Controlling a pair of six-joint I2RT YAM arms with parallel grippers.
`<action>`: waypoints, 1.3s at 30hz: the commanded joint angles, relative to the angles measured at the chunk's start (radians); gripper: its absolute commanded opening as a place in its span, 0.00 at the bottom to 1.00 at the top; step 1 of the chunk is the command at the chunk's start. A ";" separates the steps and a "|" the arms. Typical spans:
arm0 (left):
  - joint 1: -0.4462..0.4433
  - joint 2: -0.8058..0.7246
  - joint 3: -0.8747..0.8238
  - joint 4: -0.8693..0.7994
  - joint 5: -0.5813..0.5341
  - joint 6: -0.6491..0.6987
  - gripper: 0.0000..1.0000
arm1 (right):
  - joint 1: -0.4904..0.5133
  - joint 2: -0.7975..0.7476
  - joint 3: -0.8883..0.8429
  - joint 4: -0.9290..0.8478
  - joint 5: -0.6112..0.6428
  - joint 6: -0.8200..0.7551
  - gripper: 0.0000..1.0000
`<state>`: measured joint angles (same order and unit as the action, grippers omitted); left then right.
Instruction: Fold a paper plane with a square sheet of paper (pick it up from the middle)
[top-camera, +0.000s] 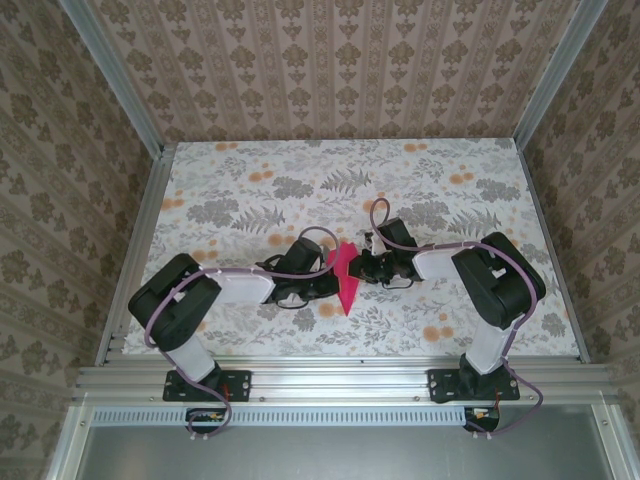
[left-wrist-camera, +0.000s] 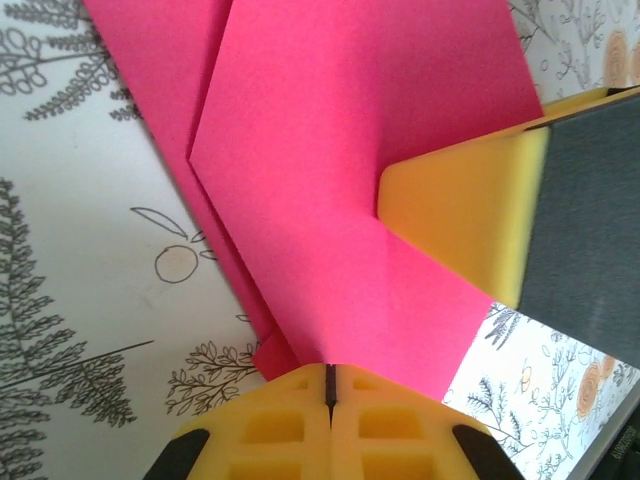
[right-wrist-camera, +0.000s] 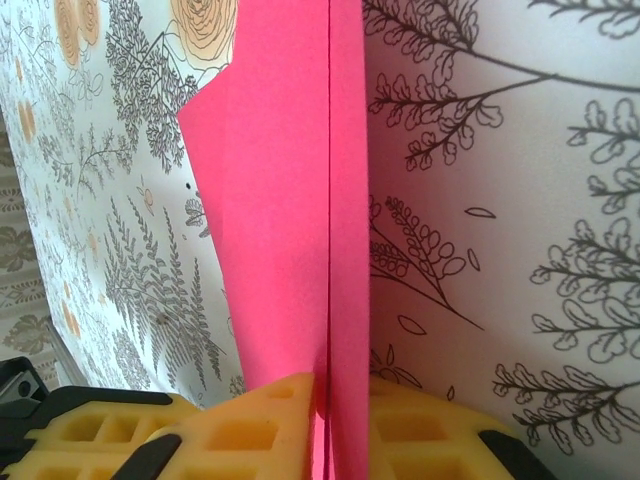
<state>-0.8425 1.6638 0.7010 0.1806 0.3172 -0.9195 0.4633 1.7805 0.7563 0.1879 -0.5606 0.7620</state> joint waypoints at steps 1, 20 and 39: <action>0.009 0.034 0.021 -0.023 -0.003 0.019 0.00 | 0.008 0.009 0.005 0.025 -0.028 0.005 0.17; 0.006 0.037 0.016 0.025 0.023 0.004 0.00 | 0.029 0.011 0.021 0.015 -0.058 -0.025 0.11; -0.020 -0.409 -0.098 -0.251 -0.329 -0.005 0.16 | 0.115 -0.278 0.385 -1.078 0.983 -0.489 0.06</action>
<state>-0.8635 1.3018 0.6312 0.0555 0.1020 -0.9207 0.5468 1.4837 1.0985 -0.5964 0.0738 0.3725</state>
